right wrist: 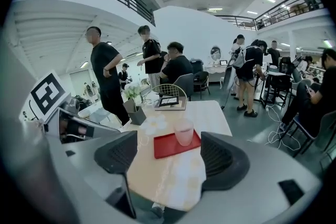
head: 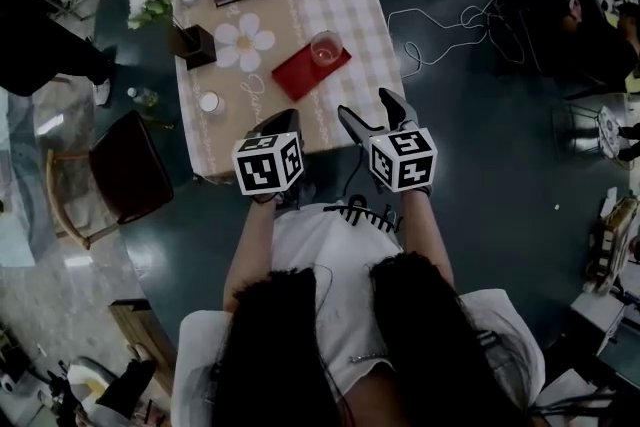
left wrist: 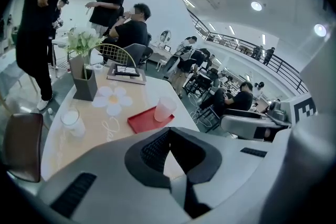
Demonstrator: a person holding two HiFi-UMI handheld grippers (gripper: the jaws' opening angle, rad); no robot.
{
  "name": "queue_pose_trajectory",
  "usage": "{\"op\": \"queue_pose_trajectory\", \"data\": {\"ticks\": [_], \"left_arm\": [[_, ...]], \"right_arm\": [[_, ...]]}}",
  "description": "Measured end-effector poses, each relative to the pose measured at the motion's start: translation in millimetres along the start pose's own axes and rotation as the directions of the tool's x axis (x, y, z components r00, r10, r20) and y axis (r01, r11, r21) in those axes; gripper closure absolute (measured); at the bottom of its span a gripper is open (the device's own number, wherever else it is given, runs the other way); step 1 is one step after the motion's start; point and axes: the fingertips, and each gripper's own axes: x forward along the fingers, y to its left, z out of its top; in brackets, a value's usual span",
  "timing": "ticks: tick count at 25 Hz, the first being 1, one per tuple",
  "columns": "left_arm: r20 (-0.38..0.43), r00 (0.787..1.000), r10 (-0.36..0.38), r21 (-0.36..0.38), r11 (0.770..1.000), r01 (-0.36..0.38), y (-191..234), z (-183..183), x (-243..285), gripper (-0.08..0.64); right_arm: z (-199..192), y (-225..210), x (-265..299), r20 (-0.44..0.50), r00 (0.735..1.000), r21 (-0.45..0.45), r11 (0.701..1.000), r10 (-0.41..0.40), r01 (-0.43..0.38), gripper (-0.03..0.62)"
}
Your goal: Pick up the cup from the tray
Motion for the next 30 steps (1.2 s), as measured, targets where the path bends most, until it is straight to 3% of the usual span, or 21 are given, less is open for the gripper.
{"op": "queue_pose_trajectory", "data": {"ticks": [12, 21, 30], "left_arm": [[-0.010, 1.000, -0.022, 0.024, 0.999, 0.022, 30.6, 34.4, 12.4, 0.552], [-0.014, 1.000, -0.006, 0.001, 1.000, 0.006, 46.7, 44.1, 17.3, 0.552], [-0.017, 0.999, 0.030, -0.012, 0.999, -0.031, 59.9, 62.5, 27.2, 0.552]], "right_arm": [[18.9, 5.2, 39.3, -0.026, 0.999, -0.027, 0.999, -0.039, 0.038, 0.215], [30.7, 4.1, 73.2, -0.073, 0.997, -0.102, 0.995, -0.031, 0.024, 0.202], [17.9, -7.8, 116.1, -0.203, 0.979, -0.162, 0.986, -0.009, -0.025, 0.190]]}}
